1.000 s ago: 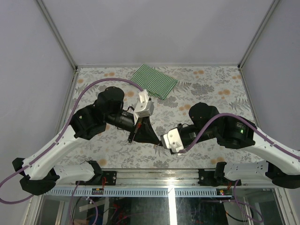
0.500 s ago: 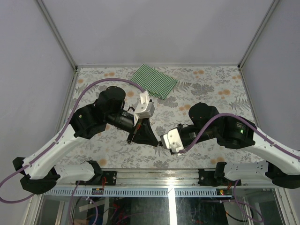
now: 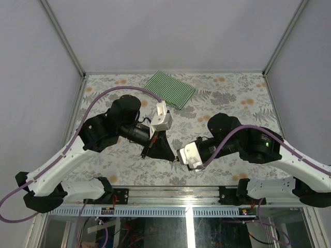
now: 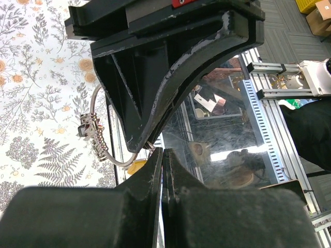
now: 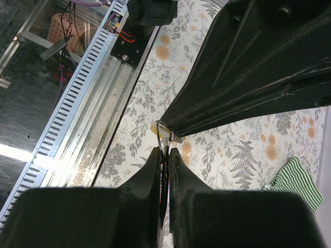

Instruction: Put the keys on the keyring

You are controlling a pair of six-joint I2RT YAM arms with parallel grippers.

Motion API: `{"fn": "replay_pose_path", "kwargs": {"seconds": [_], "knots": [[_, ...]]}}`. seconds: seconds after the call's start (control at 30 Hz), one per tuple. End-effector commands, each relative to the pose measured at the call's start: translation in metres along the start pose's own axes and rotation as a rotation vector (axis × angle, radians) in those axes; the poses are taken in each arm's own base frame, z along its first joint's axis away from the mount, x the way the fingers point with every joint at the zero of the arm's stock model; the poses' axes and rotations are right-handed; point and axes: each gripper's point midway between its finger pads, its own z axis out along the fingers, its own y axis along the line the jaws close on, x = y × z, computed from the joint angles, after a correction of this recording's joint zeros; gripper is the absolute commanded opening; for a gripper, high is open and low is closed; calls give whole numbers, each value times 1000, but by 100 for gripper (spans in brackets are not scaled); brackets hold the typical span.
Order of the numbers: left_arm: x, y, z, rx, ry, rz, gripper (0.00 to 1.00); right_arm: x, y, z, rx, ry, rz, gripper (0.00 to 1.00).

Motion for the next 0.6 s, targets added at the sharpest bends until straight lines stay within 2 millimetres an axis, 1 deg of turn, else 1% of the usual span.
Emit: {"fn": "replay_pose_path", "kwargs": {"seconds": [0.0,0.3,0.57], "knots": [[2,-7,-5,-5,22,-8,0,-18,-11,-16,59,-36,-38,0],[6,-2,-6,-38,38,-23,0,-14,-6,-21,59,-17,-28,0],[12,8,-4,-76,72,-48,0,-12,-6,-25,51,7,-25,0]]}}
